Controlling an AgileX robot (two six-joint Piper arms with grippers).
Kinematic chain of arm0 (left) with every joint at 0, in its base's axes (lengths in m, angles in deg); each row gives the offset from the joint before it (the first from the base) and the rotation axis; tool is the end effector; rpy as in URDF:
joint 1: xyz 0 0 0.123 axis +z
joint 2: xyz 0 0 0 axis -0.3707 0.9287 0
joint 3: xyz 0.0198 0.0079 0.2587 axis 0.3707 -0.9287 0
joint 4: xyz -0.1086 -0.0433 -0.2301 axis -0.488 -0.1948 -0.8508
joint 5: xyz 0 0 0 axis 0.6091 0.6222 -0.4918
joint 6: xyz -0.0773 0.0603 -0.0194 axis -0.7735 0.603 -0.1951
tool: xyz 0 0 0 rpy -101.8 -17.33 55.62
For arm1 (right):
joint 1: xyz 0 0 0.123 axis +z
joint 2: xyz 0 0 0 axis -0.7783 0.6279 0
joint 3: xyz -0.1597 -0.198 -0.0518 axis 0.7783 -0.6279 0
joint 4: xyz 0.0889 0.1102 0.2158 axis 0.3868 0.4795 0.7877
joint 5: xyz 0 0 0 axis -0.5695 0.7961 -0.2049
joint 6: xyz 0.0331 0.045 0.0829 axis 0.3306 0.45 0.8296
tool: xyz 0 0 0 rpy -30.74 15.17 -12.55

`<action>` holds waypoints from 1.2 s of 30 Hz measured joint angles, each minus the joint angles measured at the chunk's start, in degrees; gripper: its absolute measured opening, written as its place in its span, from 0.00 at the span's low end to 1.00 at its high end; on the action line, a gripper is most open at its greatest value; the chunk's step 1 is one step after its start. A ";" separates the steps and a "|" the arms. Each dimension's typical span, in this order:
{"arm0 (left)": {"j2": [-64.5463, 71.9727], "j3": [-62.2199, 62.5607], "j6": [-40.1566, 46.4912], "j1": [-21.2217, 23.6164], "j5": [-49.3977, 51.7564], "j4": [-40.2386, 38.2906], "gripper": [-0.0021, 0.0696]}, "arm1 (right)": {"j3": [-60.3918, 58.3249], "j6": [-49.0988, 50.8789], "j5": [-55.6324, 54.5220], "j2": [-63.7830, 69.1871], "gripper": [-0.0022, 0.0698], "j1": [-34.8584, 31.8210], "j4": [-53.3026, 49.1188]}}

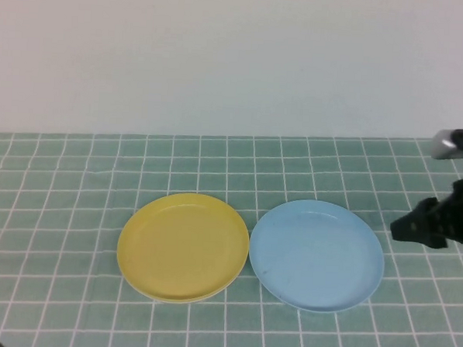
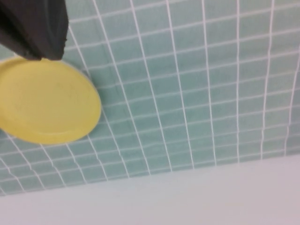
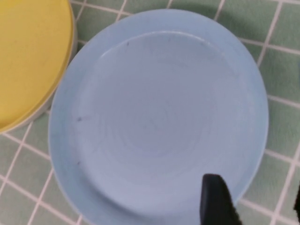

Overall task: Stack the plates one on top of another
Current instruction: Pick up the blue plate

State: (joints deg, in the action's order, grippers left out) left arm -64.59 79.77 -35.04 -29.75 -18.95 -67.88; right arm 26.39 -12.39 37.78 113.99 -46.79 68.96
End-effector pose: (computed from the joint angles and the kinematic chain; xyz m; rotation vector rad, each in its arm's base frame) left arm 0.0957 -0.0115 0.3327 0.2664 1.9570 0.0215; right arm 0.3205 0.0662 0.1664 -0.4384 2.5020 0.5304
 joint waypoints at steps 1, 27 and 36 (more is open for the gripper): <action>-0.42 -0.09 0.00 0.00 0.72 0.00 0.03 | 1.31 0.00 -0.10 1.67 0.52 0.38 0.00; -0.19 -0.66 -2.84 0.01 3.96 0.01 0.03 | 12.65 4.32 -2.36 20.79 0.49 4.09 -4.50; -0.19 -0.66 -2.84 0.01 3.96 0.01 0.03 | 13.02 5.15 -2.35 21.62 0.15 4.29 -6.24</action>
State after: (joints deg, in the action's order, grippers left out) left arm -64.78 79.11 -37.88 -29.74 -14.99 -67.87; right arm 39.41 -7.24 35.43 135.61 -42.50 62.72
